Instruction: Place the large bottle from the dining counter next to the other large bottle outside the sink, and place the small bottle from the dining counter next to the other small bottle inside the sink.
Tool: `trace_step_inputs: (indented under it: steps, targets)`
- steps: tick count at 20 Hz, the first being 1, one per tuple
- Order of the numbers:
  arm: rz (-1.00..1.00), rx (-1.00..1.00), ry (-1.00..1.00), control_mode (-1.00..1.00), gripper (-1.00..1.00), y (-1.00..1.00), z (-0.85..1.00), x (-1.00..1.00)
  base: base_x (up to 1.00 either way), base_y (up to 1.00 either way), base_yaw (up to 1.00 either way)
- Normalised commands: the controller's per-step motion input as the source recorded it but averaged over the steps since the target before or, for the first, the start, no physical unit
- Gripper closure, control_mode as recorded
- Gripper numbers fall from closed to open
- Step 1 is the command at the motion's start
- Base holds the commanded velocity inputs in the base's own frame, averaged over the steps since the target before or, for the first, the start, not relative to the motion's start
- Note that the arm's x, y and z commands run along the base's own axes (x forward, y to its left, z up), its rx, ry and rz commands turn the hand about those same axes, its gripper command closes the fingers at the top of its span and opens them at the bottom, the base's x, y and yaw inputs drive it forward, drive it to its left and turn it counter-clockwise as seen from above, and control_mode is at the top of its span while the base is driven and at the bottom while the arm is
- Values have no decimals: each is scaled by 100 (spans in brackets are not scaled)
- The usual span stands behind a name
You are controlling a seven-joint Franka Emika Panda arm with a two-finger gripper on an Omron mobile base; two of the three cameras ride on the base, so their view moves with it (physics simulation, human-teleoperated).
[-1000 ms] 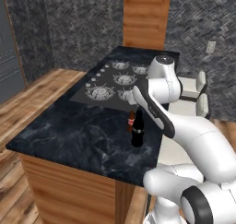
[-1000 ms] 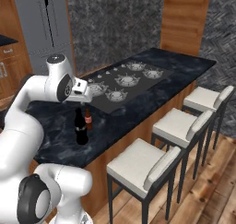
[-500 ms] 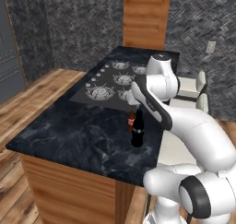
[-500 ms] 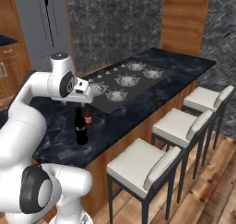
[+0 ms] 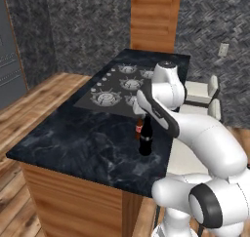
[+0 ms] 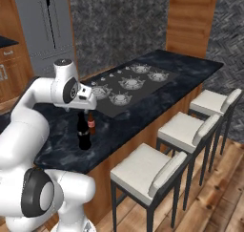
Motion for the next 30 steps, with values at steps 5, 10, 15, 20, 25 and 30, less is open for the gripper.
trace_step_inputs:
  steps: [5, 10, 15, 20, 25, 30]
  targets:
    - [0, 0, 0, -100, -100, 0, -19, 0, 0, 0, 0]
    - [0, 0, 0, -100, -100, 0, -3, 23, 0, 0, 0]
    - [0, 0, 1, -100, -100, 0, 0, 32, 0, 0, 0]
    - [0, 0, 3, -100, -100, 0, 0, 1, 0, 0, 0]
    - [0, 0, 2, -100, -100, 0, -9, 0, 0, 0, 0]
    - [0, 0, 0, -100, -100, 0, -29, 0, 0, 0, 0]
